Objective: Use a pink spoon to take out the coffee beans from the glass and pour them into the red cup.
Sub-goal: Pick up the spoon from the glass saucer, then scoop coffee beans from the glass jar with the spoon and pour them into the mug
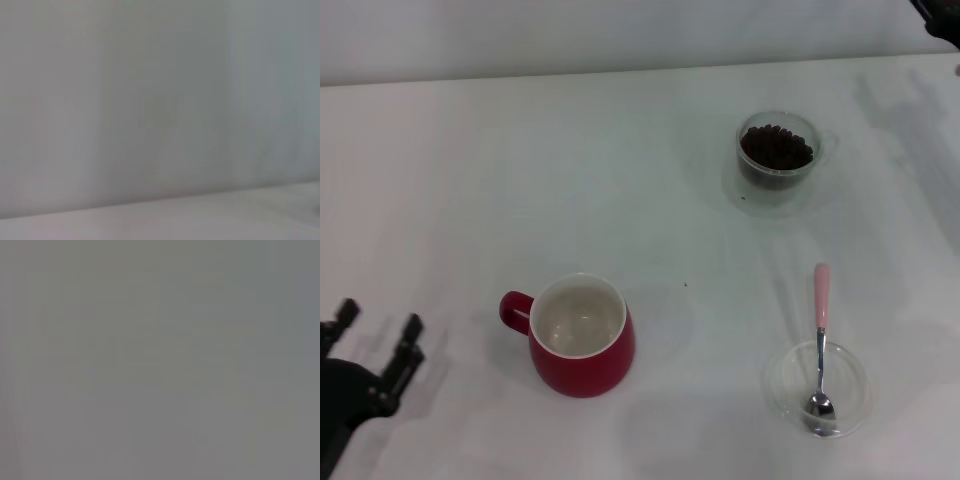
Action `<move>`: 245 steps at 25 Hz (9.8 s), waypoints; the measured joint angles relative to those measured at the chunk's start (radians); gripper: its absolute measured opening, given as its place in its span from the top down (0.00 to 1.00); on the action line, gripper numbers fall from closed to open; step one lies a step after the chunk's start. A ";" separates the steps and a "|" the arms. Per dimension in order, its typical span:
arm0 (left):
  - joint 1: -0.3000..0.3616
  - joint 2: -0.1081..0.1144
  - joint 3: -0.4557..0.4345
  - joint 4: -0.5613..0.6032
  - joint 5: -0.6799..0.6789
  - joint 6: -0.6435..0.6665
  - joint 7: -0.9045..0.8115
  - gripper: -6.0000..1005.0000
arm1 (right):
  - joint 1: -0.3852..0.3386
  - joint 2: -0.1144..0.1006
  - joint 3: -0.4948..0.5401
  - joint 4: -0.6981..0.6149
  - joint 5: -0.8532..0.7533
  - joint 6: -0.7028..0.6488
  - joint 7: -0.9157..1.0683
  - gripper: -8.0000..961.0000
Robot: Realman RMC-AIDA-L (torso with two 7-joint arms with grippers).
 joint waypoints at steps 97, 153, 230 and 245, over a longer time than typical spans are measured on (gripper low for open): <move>-0.245 0.000 0.001 -0.097 -0.250 0.025 0.008 0.28 | -0.034 -0.233 -0.456 -0.068 -1.035 -0.264 1.439 0.31; -0.247 0.003 -0.001 -0.102 -0.285 0.025 0.008 0.28 | -0.061 -0.249 -0.349 -0.072 -1.026 -0.284 1.459 0.83; -0.240 -0.003 -0.001 -0.088 -0.339 0.002 0.003 0.28 | -0.078 -0.018 0.150 -0.356 -1.011 -0.061 0.583 0.81; -0.245 -0.002 -0.001 -0.080 -0.338 0.001 0.004 0.29 | -0.088 -0.037 0.128 -0.364 -1.010 0.014 0.894 0.80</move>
